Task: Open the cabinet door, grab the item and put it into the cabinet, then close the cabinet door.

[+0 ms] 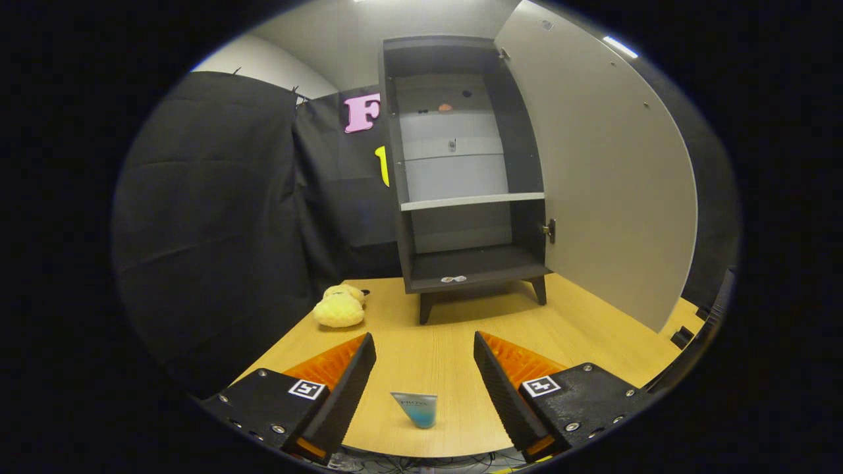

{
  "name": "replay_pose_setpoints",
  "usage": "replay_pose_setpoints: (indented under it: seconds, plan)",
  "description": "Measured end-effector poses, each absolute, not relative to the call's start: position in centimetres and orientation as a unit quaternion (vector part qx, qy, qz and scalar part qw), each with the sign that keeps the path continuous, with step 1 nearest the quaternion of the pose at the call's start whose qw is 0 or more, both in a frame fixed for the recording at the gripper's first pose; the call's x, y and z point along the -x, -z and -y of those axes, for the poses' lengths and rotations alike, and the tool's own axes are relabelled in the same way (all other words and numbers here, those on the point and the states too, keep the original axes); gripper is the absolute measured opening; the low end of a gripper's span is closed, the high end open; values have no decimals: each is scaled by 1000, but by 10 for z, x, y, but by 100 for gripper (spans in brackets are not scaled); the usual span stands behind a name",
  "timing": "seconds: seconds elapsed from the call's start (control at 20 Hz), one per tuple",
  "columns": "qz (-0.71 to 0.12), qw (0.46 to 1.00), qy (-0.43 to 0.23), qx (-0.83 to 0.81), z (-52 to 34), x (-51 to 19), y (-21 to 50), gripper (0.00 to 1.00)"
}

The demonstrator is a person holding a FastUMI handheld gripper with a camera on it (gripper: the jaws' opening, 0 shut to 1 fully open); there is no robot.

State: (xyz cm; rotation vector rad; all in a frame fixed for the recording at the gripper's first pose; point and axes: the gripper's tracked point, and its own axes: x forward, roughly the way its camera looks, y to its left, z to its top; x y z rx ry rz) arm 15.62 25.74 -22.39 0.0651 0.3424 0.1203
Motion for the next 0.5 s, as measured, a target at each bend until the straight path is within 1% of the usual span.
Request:
replay_pose_setpoints:
  seconds: [0.25, 0.5]
  plan:
    - [-226, 972, -65, -24, -272, -153, 274, 92]
    - [-267, 961, -68, -15, -280, -144, 309, 89]
